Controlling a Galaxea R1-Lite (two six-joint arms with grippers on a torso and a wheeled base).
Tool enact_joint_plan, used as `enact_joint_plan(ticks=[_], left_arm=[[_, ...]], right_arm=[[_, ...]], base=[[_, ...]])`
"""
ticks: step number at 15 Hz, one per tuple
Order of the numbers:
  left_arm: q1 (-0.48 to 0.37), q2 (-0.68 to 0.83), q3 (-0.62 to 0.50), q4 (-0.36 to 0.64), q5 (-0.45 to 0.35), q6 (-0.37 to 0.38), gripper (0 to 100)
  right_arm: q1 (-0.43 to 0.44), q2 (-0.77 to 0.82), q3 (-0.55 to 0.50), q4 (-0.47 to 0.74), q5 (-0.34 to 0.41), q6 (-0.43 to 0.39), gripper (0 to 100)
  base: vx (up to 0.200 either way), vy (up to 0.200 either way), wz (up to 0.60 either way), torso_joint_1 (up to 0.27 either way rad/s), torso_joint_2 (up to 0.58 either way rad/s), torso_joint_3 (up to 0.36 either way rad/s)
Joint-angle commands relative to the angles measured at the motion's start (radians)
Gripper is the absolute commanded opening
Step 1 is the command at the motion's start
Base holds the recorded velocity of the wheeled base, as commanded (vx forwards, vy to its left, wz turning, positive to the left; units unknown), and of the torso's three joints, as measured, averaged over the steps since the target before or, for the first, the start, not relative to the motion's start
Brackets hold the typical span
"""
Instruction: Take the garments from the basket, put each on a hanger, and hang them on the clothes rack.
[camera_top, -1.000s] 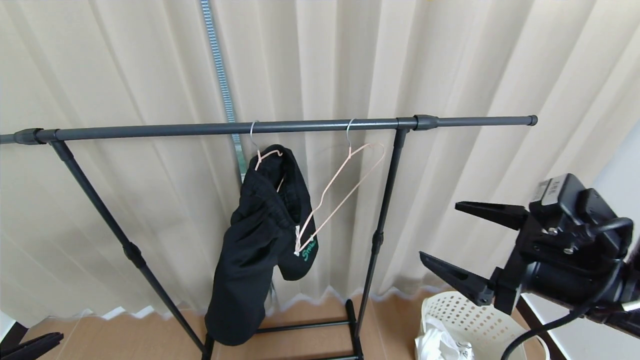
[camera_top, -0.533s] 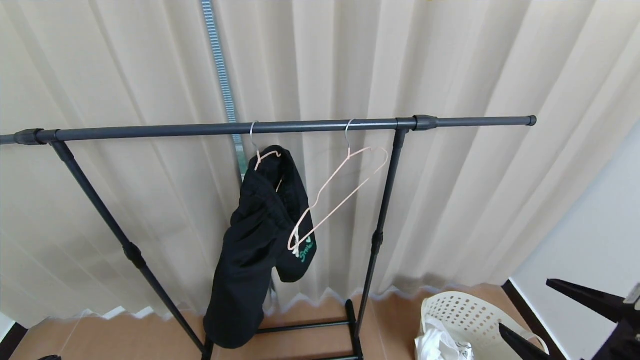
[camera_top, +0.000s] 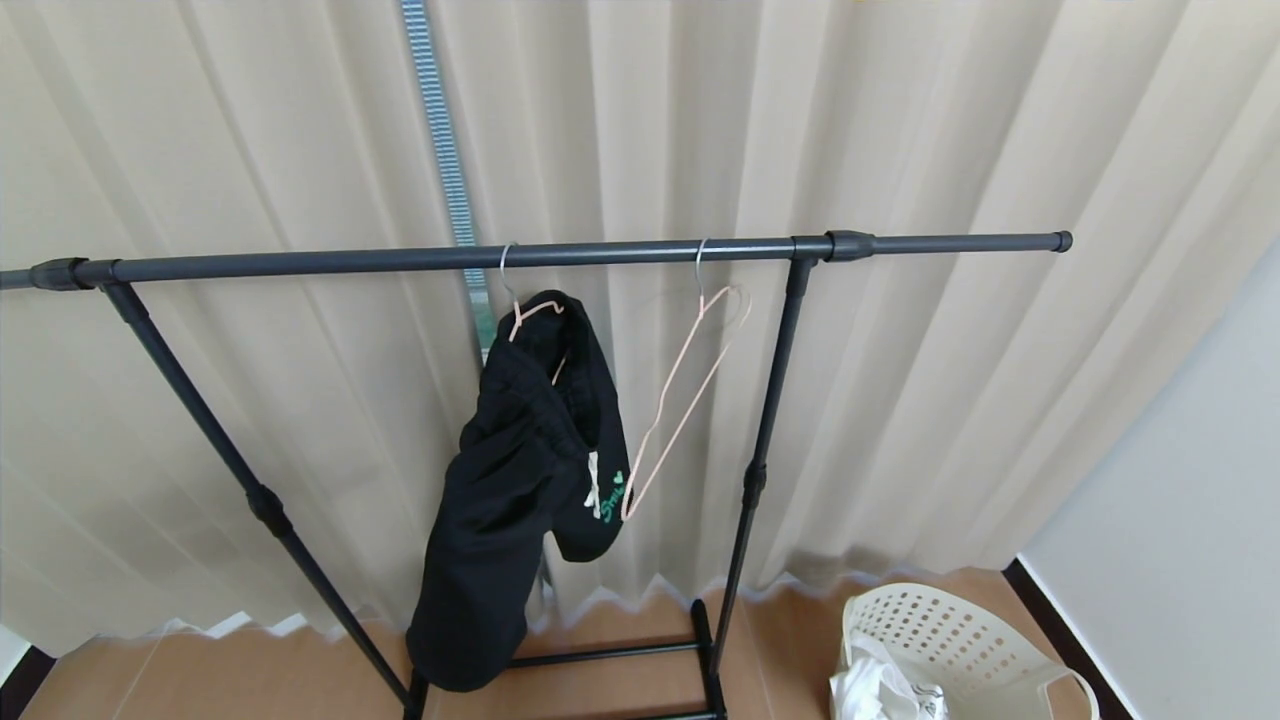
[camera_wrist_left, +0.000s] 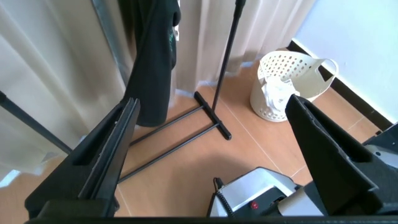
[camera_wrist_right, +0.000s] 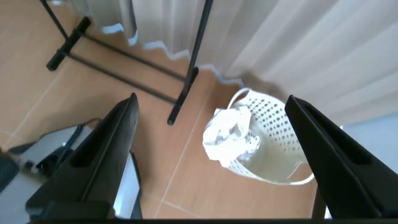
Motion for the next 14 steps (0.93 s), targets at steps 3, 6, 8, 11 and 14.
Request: enact_joint_plan(ticks=[3, 6, 8, 11, 14], left_arm=[[0.0, -0.014, 0.033, 0.007, 0.002, -0.002, 100], [0.008, -0.022, 0.032, 0.016, 0.009, -0.008, 100], [0.012, -0.023, 0.032, 0.021, 0.019, -0.008, 100], [0.029, -0.03, 0.033, 0.025, 0.078, 0.008, 100], [0.103, -0.134, 0.03, 0.041, 0.183, 0.166, 100]], right_arm=[[-0.007, -0.245, -0.006, 0.098, 0.051, 0.096, 100], [-0.145, -0.341, -0.008, 0.103, 0.049, 0.096, 100], [-0.234, -0.377, -0.008, 0.103, 0.057, 0.091, 100], [-0.316, -0.415, -0.008, 0.103, 0.058, 0.09, 100], [-0.333, -0.427, -0.008, 0.103, 0.058, 0.09, 100]], base=[[0.0, 0.0, 0.0, 0.0, 0.0, 0.0], [0.0, 0.0, 0.0, 0.0, 0.0, 0.0], [0.0, 0.0, 0.0, 0.0, 0.0, 0.0], [0.0, 0.0, 0.0, 0.0, 0.0, 0.0], [0.0, 0.0, 0.0, 0.0, 0.0, 0.0]])
